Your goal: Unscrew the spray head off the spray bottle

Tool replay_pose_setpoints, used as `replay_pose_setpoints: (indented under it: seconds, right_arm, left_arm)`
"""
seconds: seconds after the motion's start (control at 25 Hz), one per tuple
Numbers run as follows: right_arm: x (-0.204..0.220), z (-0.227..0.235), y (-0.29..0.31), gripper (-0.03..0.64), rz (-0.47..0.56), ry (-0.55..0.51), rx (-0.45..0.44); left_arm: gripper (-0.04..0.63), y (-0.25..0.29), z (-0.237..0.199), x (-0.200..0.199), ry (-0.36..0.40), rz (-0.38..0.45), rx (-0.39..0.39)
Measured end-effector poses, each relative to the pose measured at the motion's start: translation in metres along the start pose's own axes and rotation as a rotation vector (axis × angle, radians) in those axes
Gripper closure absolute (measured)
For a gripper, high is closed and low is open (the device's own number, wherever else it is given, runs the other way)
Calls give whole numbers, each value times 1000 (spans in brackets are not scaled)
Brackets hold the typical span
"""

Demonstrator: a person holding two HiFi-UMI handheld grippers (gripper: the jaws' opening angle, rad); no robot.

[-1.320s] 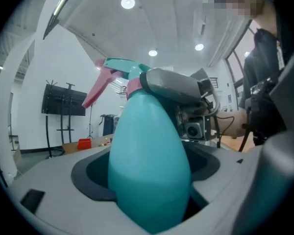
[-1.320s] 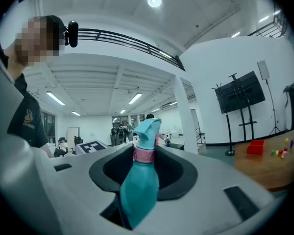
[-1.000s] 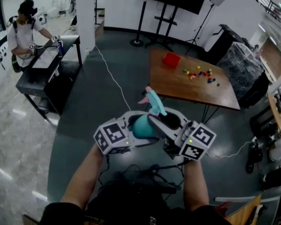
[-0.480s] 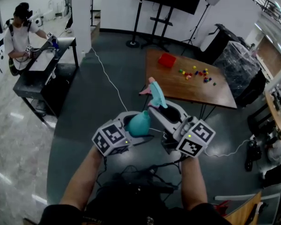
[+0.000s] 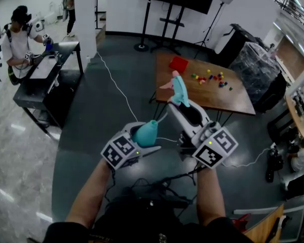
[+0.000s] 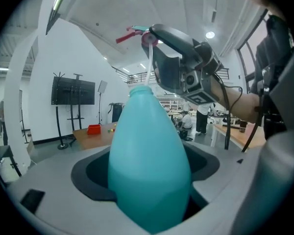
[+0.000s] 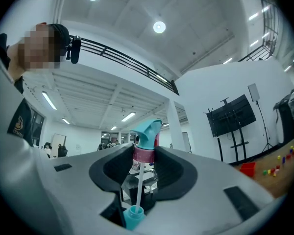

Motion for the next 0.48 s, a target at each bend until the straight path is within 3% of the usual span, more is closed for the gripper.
replay_pose_setpoints:
  seconds: [0.48]
  right_arm:
    - [-17,7,-13,476,68,-66,93]
  left_arm:
    - [173,-5,-12,18,-42,-13,-62]
Point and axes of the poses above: the fingertips, and each gripper's own axes: y forward along the fingers, z to its right, x out of its underside, the point moved 9 cm from there along -y, backward along the fingers, and after that the axes turned 12 degrees about -y, right-handed, at the moved point
